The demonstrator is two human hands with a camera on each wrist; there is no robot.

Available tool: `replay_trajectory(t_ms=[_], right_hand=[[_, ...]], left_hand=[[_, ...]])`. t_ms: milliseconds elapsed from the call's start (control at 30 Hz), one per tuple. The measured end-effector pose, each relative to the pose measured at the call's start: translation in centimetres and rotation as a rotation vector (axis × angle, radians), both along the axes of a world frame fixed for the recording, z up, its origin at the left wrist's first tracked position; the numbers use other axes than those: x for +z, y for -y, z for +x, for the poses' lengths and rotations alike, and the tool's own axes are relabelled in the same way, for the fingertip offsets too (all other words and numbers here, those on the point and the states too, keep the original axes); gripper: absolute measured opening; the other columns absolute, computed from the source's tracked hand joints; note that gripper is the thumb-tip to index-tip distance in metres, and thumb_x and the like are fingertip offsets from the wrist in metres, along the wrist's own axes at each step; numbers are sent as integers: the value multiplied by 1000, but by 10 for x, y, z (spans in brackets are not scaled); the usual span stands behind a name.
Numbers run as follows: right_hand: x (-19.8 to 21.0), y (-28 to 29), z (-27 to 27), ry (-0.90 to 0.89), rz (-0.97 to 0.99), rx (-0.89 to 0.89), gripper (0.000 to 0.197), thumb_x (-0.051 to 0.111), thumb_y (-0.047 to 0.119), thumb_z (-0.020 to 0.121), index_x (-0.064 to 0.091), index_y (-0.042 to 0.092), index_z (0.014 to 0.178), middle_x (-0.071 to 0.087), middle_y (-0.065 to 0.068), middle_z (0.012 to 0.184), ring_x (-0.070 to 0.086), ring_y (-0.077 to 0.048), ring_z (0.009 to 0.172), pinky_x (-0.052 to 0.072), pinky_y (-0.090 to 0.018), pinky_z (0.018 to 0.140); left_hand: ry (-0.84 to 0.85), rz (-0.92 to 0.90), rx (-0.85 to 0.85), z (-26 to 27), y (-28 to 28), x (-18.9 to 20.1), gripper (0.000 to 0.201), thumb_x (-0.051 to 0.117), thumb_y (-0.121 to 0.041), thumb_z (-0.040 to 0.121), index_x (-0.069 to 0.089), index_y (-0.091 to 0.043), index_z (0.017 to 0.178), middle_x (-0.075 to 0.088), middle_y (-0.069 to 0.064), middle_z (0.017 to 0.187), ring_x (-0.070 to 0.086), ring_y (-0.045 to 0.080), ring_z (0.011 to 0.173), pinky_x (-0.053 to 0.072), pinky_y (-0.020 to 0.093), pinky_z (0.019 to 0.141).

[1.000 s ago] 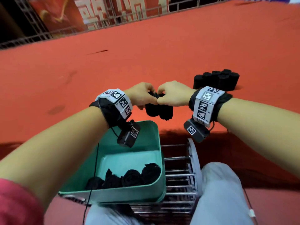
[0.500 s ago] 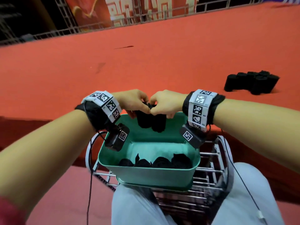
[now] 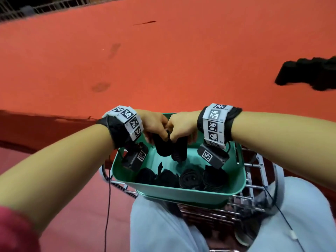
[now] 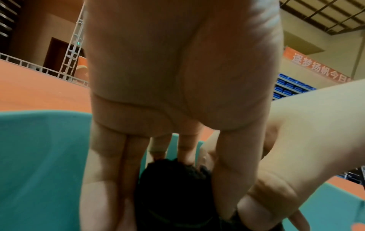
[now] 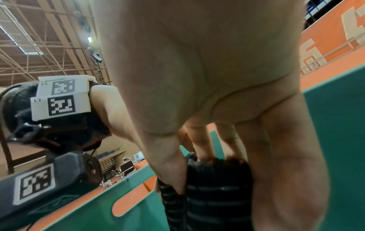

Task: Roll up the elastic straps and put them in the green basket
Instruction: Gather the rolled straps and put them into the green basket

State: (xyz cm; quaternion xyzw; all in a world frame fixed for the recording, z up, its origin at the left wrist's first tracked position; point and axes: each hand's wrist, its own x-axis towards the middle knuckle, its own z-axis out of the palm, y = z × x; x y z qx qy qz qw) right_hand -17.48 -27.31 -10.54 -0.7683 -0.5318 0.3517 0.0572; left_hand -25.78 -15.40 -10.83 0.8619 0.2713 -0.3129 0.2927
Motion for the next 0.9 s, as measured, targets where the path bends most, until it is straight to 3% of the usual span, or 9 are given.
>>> replay_trajectory(t_ms=[100,267,333,433,567,800,900], right_hand=[[-13,-9,0,8,-42,17,21,65,12,84,67,3,102,65,-11,76,60,-17,38,53,-29,41],[-32,-16,-1,0,-102,55,26,67,14,85,65,-2,106,68,-15,87,61,-21,39,61,-41,56],[-38,-17,0,-17,-102,61,27,67,13,86,65,-1,109,66,-12,84,59,-15,36,60,-32,51],[-45,-16,1,-22,-102,87,23,68,12,87,64,1,107,58,-5,74,52,-6,28,44,-17,32],[-55,-14,0,-48,-106,107,18,70,13,88,62,5,102,55,-2,75,52,-12,45,40,-14,31],[-70,-17,-2,-120,-146,119,28,74,16,86,63,3,108,57,-3,80,55,-14,57,42,-15,32],[-73,-18,-3,-130,-149,118,24,76,16,85,62,4,100,57,-3,78,55,-13,57,42,-15,31]], left_hand=[[-60,-22,9,5,-3,-17,27,70,-7,87,63,-7,113,70,23,106,70,33,74,62,41,71],[-190,-43,12,14,-6,-36,20,70,-4,87,67,-4,107,71,21,92,70,30,65,62,35,62],[-235,-47,19,17,-6,-43,22,70,-4,87,66,-3,109,71,24,98,71,31,66,61,34,61],[-276,-41,22,18,-7,-52,24,71,-5,87,66,-6,111,71,24,104,70,36,74,60,36,64],[-313,-32,20,17,-8,-63,16,72,-3,86,64,-14,94,71,15,82,68,32,66,59,40,66],[-361,-46,23,15,-7,-78,13,75,-4,84,68,-13,90,71,13,76,69,31,67,58,48,76],[-354,-55,19,14,-7,-79,14,76,-4,83,68,-16,86,72,7,70,69,29,66,57,48,79]])
